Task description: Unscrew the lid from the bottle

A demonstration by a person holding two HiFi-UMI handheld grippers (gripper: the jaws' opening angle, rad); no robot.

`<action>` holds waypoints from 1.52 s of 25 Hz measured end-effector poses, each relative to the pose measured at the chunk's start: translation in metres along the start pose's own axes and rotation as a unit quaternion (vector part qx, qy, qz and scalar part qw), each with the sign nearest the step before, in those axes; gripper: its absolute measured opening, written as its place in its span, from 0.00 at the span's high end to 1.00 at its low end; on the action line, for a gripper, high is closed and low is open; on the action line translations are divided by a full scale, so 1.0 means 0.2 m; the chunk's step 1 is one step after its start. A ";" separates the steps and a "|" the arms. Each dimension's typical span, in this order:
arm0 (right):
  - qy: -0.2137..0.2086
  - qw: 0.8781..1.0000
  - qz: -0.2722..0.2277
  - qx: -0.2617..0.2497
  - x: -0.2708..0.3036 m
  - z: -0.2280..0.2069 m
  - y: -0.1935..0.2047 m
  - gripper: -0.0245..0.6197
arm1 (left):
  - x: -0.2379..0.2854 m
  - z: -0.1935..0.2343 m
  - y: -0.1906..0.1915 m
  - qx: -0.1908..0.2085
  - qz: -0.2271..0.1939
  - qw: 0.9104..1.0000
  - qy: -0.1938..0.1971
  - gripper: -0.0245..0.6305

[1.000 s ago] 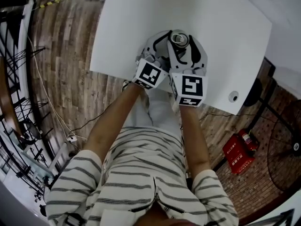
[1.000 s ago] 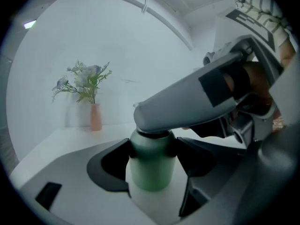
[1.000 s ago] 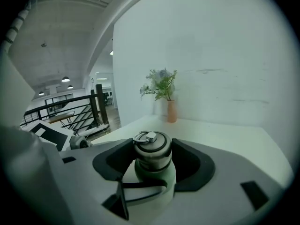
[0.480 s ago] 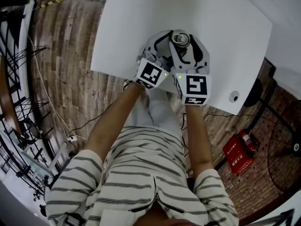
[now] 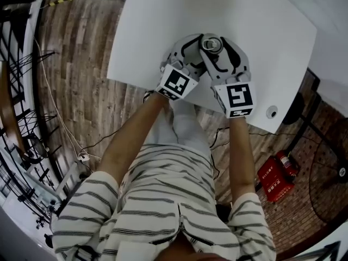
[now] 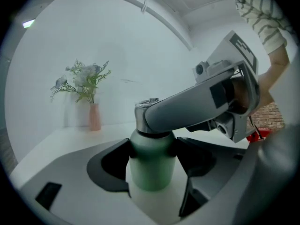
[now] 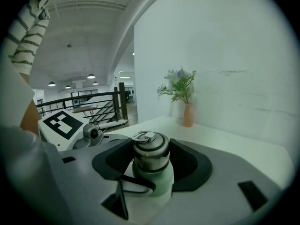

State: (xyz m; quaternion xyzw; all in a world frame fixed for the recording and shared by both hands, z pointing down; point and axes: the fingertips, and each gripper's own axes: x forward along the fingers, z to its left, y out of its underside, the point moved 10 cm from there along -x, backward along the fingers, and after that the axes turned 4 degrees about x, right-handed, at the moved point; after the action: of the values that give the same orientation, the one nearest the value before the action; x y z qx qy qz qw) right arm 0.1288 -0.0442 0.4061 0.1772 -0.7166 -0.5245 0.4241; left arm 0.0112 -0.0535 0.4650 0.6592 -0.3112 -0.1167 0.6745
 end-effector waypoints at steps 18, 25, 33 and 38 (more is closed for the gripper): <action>-0.176 0.979 0.028 -0.100 0.05 -0.14 -0.04 0.56 | 0.01 0.03 0.01 0.002 0.007 1.000 0.008 0.48; -0.252 0.956 0.046 -0.141 0.08 -0.19 -0.06 0.56 | 0.01 0.03 0.01 0.006 0.006 1.000 0.011 0.48; -0.335 0.917 0.084 -0.197 0.12 -0.23 -0.11 0.56 | 0.00 0.03 0.01 0.006 0.008 1.000 0.014 0.48; -0.367 0.886 0.150 -0.241 0.14 -0.22 -0.18 0.57 | -0.01 0.03 0.00 0.008 0.011 1.000 0.016 0.48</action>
State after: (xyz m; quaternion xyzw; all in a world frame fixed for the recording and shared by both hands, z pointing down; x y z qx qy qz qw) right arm 0.1411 -0.1045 0.3902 -0.2454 -0.6908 -0.6387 0.2338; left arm 0.0059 -0.0571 0.4645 0.6629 -0.3088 -0.0964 0.6752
